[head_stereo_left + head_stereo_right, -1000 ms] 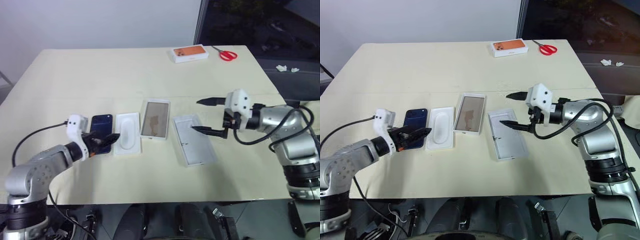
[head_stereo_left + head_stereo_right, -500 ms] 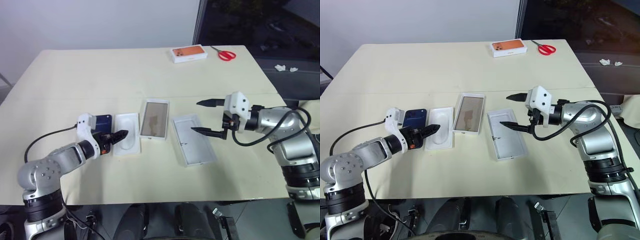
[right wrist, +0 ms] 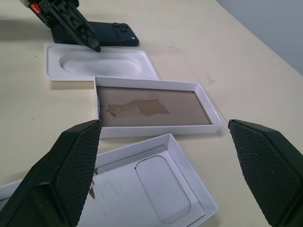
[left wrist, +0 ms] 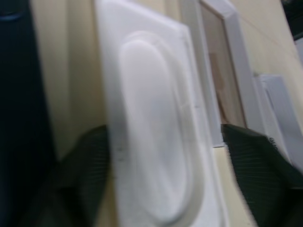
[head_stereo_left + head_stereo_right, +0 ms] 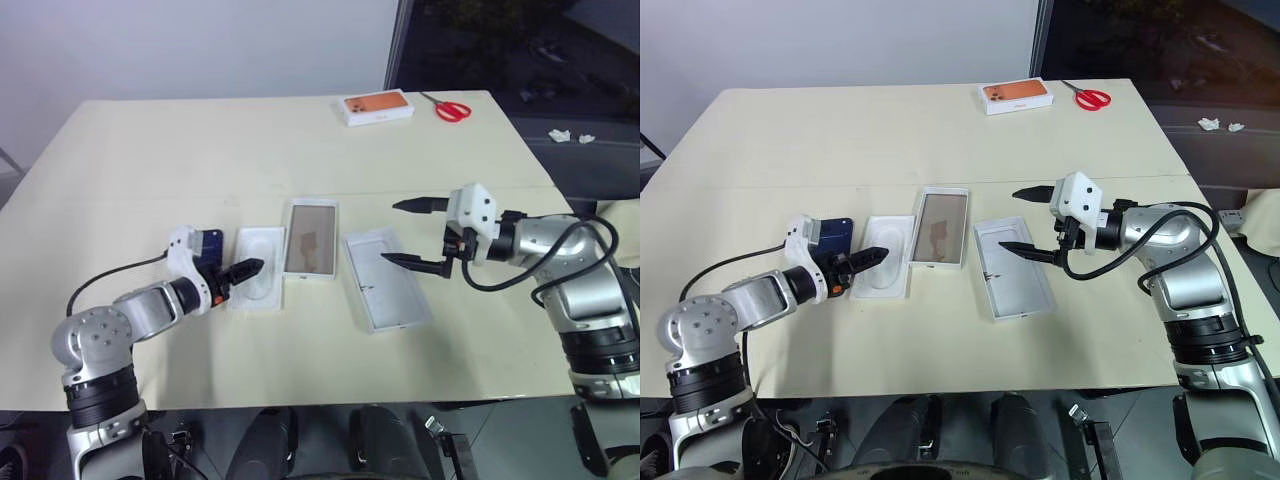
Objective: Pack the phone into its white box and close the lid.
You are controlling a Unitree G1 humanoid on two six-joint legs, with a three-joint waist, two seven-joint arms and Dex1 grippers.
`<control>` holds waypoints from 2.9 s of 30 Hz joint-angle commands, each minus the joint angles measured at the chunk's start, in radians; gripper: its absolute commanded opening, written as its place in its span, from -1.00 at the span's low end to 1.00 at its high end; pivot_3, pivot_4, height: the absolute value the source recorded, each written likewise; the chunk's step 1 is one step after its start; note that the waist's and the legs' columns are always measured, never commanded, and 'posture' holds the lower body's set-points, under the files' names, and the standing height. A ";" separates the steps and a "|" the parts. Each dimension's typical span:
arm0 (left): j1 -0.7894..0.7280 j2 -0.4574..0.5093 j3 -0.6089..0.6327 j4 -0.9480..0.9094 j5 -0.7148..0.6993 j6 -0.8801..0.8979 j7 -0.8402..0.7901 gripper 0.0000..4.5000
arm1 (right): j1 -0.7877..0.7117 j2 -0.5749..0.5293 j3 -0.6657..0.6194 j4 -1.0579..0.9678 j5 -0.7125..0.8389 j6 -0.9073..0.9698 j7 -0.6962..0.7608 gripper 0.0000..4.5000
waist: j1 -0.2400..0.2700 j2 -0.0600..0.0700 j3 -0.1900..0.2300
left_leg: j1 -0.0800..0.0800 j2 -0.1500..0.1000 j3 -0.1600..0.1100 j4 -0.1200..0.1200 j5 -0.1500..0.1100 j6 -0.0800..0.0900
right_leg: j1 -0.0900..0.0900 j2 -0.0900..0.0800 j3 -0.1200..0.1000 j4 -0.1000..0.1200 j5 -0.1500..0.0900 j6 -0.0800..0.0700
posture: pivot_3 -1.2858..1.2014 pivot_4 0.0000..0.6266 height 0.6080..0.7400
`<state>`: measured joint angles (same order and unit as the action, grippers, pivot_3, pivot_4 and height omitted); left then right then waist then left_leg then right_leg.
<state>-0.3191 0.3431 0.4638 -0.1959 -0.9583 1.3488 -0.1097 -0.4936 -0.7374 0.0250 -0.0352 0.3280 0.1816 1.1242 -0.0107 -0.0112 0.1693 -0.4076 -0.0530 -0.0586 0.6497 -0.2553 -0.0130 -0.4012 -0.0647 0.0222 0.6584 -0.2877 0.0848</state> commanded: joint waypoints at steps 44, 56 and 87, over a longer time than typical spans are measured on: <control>0.013 -0.006 0.269 0.189 -0.464 -0.018 0.167 -0.98 | -0.012 -0.001 -0.012 -0.060 0.005 0.013 -0.021 1.00 | 0.001 -0.001 0.000 | 0.000 0.000 0.000 0.000 0.000 0.000 | 0.000 -0.001 0.000 0.000 0.000 0.000 | 0.03 -0.52 1.00; 0.041 0.088 0.193 0.202 -0.717 -0.141 0.280 -0.98 | 0.001 0.024 0.008 -0.072 0.008 0.025 -0.030 1.00 | 0.001 -0.001 0.000 | 0.000 0.000 0.000 0.000 0.000 0.000 | -0.001 -0.001 0.000 0.000 0.000 0.000 | 0.03 -0.52 1.00; 0.060 0.292 0.130 0.242 -0.751 -0.236 0.159 -1.00 | -0.130 0.323 0.405 0.209 -0.340 0.013 -0.132 -0.97 | -0.003 -0.004 -0.001 | -0.001 -0.001 0.000 -0.002 0.004 -0.007 | -0.005 0.000 0.001 0.003 0.000 0.000 | 0.03 -0.52 1.00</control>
<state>-0.2579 0.6261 0.5880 0.0753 -1.6819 1.1277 0.0598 -0.6131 -0.4034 0.4376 0.1699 -0.0007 0.2036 0.9838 -0.0135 -0.0157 0.1688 -0.4087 -0.0536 -0.0589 0.6482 -0.2513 -0.0199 -0.4057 -0.0651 0.0231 0.6612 -0.2879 0.0845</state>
